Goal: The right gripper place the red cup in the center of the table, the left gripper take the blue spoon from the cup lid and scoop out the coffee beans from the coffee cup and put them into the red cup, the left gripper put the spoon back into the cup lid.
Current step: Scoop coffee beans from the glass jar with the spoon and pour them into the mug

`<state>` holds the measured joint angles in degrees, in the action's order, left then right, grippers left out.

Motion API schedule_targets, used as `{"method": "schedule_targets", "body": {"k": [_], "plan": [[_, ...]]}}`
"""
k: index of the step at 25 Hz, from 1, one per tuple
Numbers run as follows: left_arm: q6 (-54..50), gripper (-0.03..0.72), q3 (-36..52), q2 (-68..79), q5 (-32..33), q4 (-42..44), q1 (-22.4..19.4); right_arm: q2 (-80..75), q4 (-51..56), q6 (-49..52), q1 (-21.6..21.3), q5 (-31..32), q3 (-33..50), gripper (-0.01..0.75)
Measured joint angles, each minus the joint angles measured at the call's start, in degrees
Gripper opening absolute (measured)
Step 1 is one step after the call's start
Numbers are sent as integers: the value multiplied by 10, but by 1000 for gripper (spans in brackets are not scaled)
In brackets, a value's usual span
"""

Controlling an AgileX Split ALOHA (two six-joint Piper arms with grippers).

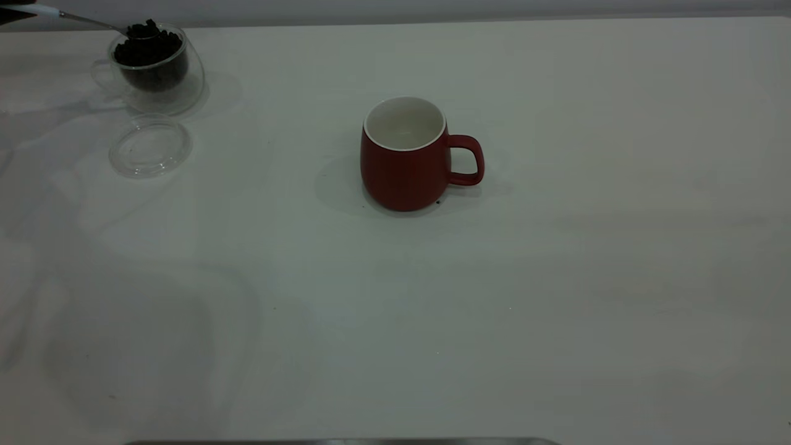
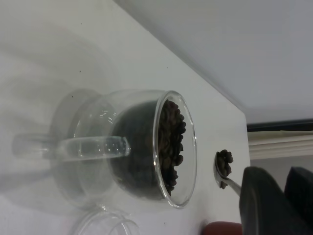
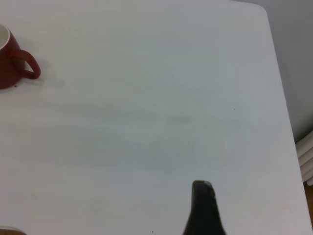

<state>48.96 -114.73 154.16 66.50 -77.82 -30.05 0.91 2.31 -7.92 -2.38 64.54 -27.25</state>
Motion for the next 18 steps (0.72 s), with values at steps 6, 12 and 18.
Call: {"method": "schedule_targets", "body": {"k": [6, 12, 18], "plan": [[-14, 118, 0, 0, 0, 34, 14, 0, 0, 0, 0, 0, 0, 588], [-16, 118, 0, 0, 1, 43, 47, 0, 0, 0, 0, 0, 0, 588], [-17, 118, 0, 0, 1, 43, 83, 0, 0, 0, 0, 0, 0, 588]]}}
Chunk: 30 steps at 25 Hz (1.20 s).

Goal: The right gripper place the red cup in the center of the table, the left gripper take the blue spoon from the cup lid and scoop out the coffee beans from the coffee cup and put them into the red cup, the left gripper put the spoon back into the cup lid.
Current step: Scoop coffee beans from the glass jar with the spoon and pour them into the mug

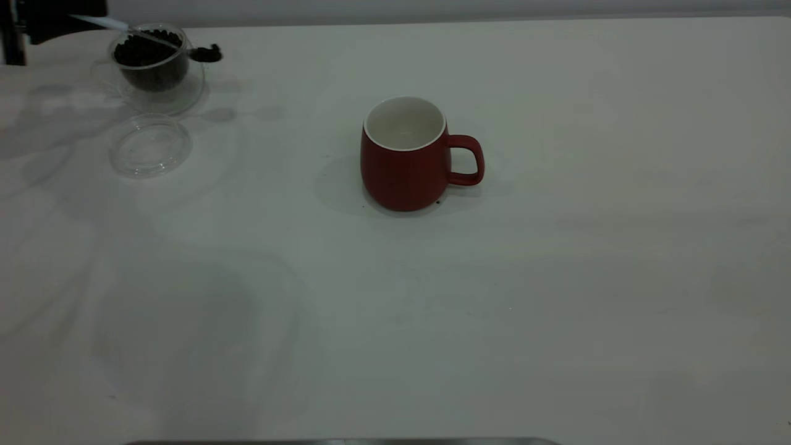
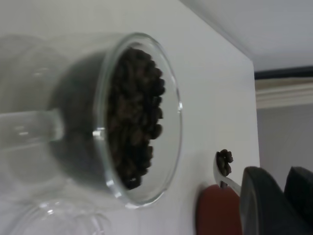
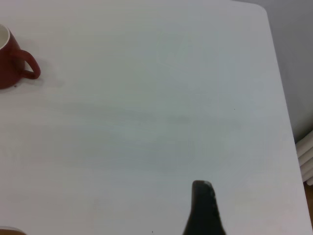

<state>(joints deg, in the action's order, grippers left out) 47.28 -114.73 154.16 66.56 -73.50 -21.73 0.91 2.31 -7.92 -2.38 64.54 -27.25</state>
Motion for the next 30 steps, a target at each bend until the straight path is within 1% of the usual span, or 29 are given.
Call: {"method": "schedule_targets", "body": {"k": [8, 25, 30], "plan": [[0, 118, 0, 0, 0, 0, 52, 0, 0, 0, 0, 0, 0, 588], [0, 118, 0, 0, 0, 0, 132, 0, 0, 0, 0, 0, 0, 588], [3, 118, 0, 0, 0, -23, 157, 0, 0, 0, 0, 0, 0, 588]]}}
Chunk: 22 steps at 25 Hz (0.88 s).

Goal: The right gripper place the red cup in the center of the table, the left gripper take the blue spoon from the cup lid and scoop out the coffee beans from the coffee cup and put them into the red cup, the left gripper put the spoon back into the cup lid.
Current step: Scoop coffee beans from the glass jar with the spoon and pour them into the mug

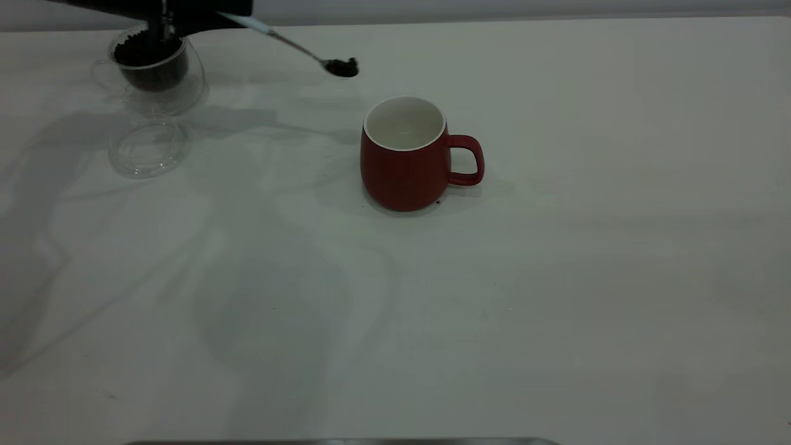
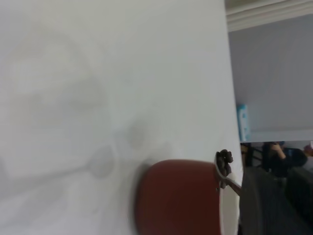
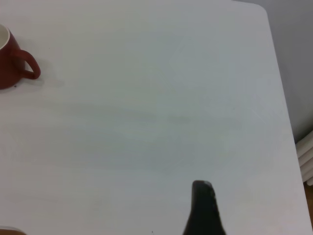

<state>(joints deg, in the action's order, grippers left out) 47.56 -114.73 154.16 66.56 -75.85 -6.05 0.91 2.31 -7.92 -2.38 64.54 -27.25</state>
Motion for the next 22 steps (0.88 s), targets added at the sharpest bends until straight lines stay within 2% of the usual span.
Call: {"method": "schedule_targets", "body": {"k": [14, 22], "plan": [[6, 118, 0, 0, 1, -12, 60, 0, 0, 0, 0, 0, 0, 588], [36, 118, 0, 0, 1, 35, 71, 0, 0, 0, 0, 0, 0, 588]]}}
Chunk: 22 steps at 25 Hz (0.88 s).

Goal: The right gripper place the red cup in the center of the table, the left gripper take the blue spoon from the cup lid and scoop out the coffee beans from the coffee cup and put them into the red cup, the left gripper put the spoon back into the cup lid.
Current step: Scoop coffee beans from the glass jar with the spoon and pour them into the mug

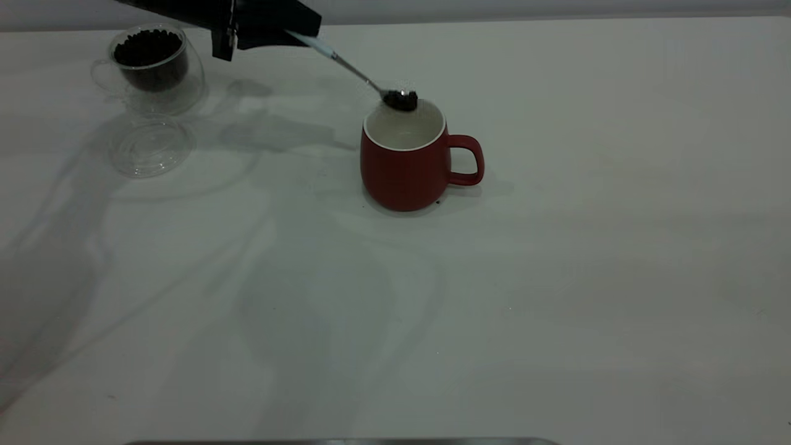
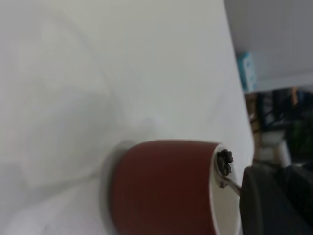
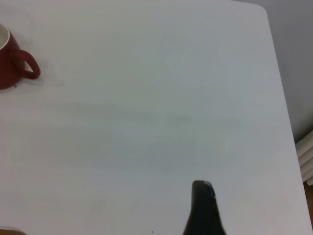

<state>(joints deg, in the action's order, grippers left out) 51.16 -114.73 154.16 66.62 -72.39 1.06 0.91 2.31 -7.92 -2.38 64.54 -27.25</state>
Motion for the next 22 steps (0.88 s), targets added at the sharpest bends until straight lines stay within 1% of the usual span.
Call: {"method": "schedule_targets", "body": {"k": [7, 14, 17, 22], "plan": [[98, 118, 0, 0, 1, 3, 13, 0, 0, 0, 0, 0, 0, 588], [243, 118, 0, 0, 1, 3, 26, 0, 0, 0, 0, 0, 0, 588], [291, 118, 0, 0, 1, 3, 32, 0, 0, 0, 0, 0, 0, 588], [333, 118, 0, 0, 1, 3, 38, 0, 0, 0, 0, 0, 0, 588]]}}
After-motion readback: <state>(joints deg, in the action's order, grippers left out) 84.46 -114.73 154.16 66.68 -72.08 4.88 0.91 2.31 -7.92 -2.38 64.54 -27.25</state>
